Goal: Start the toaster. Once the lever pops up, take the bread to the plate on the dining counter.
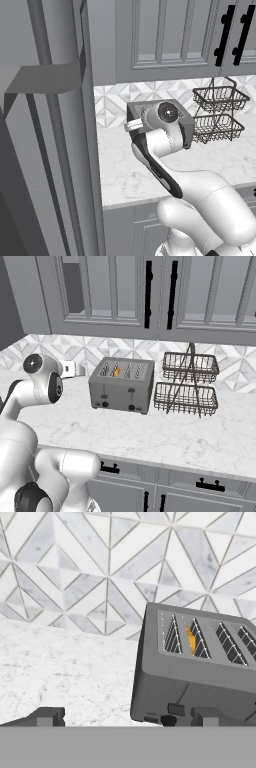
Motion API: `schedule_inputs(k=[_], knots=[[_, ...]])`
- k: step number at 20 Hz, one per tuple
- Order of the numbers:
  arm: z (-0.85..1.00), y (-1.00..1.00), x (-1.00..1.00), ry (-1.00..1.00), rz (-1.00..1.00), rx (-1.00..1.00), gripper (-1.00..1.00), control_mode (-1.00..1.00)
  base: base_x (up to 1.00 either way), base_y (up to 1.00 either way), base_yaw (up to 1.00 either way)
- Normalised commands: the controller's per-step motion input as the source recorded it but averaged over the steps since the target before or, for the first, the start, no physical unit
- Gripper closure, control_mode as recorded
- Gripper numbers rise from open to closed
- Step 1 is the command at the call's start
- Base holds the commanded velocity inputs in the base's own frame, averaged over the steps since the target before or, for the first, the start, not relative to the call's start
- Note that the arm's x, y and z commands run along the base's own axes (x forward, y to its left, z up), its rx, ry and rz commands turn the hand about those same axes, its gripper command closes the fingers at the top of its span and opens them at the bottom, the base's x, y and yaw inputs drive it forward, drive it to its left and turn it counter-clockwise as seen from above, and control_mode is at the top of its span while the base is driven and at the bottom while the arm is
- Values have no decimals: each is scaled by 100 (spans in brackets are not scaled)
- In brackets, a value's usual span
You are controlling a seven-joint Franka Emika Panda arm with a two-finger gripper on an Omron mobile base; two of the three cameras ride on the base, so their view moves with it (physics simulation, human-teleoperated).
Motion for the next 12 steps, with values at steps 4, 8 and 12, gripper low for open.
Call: schedule_inputs(k=[4,8,12], knots=[[0,0,0,0,0,0,-100,-100,0,0,0],[0,0,0,0,0,0,-100,-100,0,0,0],[0,0,0,0,0,0,-100,-100,0,0,0]])
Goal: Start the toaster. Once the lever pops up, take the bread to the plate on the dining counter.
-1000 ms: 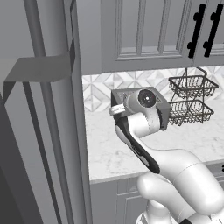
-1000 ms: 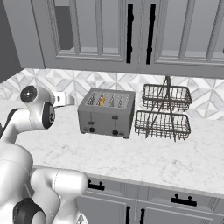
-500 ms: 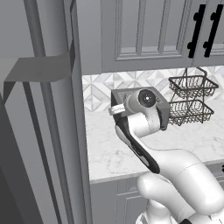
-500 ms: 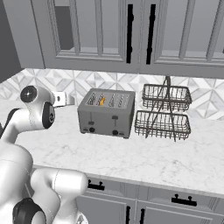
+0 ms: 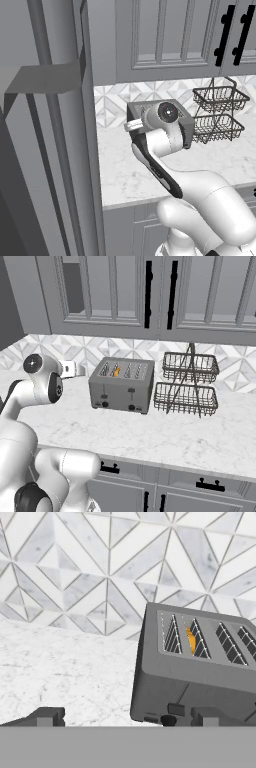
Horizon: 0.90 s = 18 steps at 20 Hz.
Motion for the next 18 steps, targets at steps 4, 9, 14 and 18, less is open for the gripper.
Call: schedule_inputs(k=[4,9,14,18], knots=[[0,0,0,0,0,0,-100,-100,0,0,0],[0,0,0,0,0,0,-100,-100,0,0,0],[0,0,0,0,0,0,-100,-100,0,0,0],[0,0,0,0,0,0,-100,-100,0,0,0]])
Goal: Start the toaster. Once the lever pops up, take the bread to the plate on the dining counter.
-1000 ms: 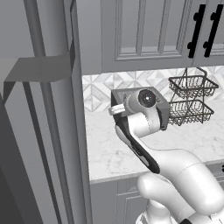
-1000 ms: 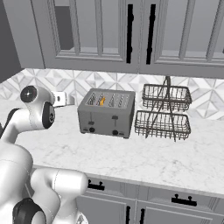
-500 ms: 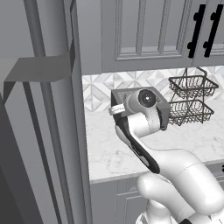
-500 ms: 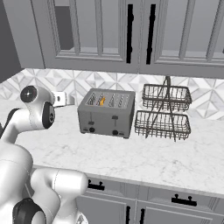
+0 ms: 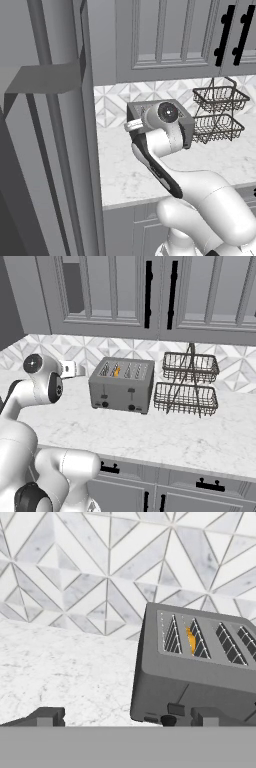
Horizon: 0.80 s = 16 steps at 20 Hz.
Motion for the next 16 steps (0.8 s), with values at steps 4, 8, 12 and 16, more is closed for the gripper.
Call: schedule_inputs(k=[4,8,12,16], knots=[[0,0,0,0,0,0,-100,-100,0,0,0],[0,0,0,0,0,0,-100,-100,0,0,0],[0,0,0,0,0,0,-100,-100,0,0,0],[0,0,0,0,0,0,-100,-100,0,0,0]])
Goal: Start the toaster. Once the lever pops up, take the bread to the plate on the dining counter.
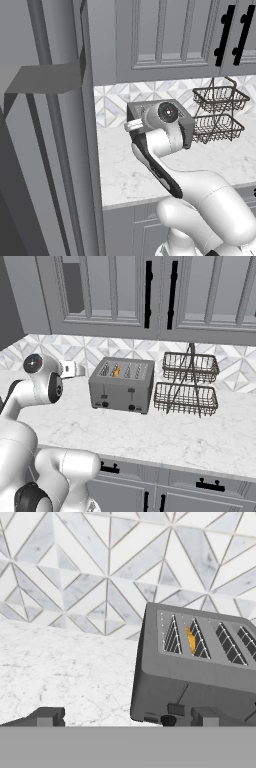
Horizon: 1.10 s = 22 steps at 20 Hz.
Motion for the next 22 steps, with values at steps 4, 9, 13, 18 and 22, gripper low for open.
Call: schedule_inputs(k=[4,9,13,18,22], knots=[[0,0,0,0,0,0,-100,-100,0,0,0],[0,0,0,0,0,0,-100,-100,0,0,0],[0,0,0,0,0,0,-100,-100,0,0,0],[0,0,0,0,0,0,-100,-100,0,0,0],[0,0,0,0,0,0,-100,-100,0,0,0]])
